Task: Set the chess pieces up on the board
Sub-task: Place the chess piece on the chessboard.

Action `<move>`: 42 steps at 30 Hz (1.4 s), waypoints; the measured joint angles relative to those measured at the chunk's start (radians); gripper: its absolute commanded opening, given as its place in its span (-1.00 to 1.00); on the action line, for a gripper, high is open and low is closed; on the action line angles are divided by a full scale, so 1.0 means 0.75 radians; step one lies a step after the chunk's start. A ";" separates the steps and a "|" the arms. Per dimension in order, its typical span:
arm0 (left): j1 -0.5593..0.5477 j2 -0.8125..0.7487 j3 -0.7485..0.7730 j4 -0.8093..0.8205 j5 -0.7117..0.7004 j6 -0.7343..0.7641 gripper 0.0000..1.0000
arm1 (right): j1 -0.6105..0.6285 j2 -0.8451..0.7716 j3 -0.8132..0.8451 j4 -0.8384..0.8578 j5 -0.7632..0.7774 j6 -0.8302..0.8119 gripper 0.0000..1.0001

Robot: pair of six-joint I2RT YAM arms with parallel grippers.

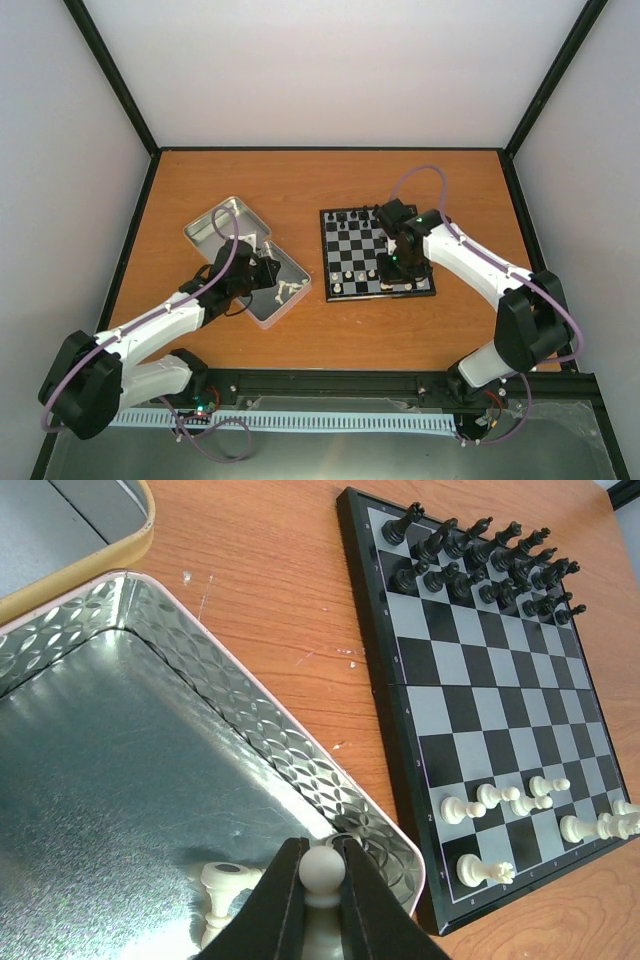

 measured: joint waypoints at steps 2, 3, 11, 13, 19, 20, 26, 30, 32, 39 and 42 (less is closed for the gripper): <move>0.000 -0.002 0.000 -0.001 0.001 0.001 -0.90 | 0.000 0.009 0.002 -0.003 -0.003 0.001 -0.91; 0.000 -0.002 0.000 -0.001 0.002 0.001 -0.90 | 0.000 0.011 0.002 -0.006 -0.004 0.001 -0.91; 0.000 -0.004 0.000 -0.001 0.010 0.001 -0.90 | 0.000 0.031 0.002 -0.014 -0.076 0.001 -0.94; 0.000 -0.004 0.000 -0.001 0.012 0.002 -0.90 | 0.000 0.040 0.002 -0.013 -0.123 0.002 -0.94; 0.000 -0.018 -0.001 -0.002 0.018 0.001 -0.90 | 0.000 0.069 0.002 0.005 -0.223 0.011 -0.94; 0.000 -0.021 -0.001 -0.002 0.018 0.001 -0.90 | 0.000 0.074 0.002 0.010 -0.225 0.013 -0.95; 0.000 -0.024 -0.001 -0.003 0.018 0.001 -0.90 | 0.000 0.098 0.001 0.011 -0.183 0.013 -0.94; 0.000 -0.037 -0.003 -0.002 0.018 0.001 -0.90 | 0.000 0.098 -0.009 -0.015 -0.099 0.000 -0.95; 0.000 -0.041 -0.011 -0.002 0.018 0.001 -0.90 | 0.000 0.097 -0.010 -0.028 -0.048 -0.002 -0.95; 0.000 -0.043 -0.040 -0.006 0.018 0.001 -0.90 | -0.040 0.098 -0.011 -0.022 0.037 -0.027 -0.94; 0.000 -0.049 -0.042 -0.009 0.019 0.001 -0.90 | -0.086 0.102 -0.011 -0.006 0.037 -0.037 -0.93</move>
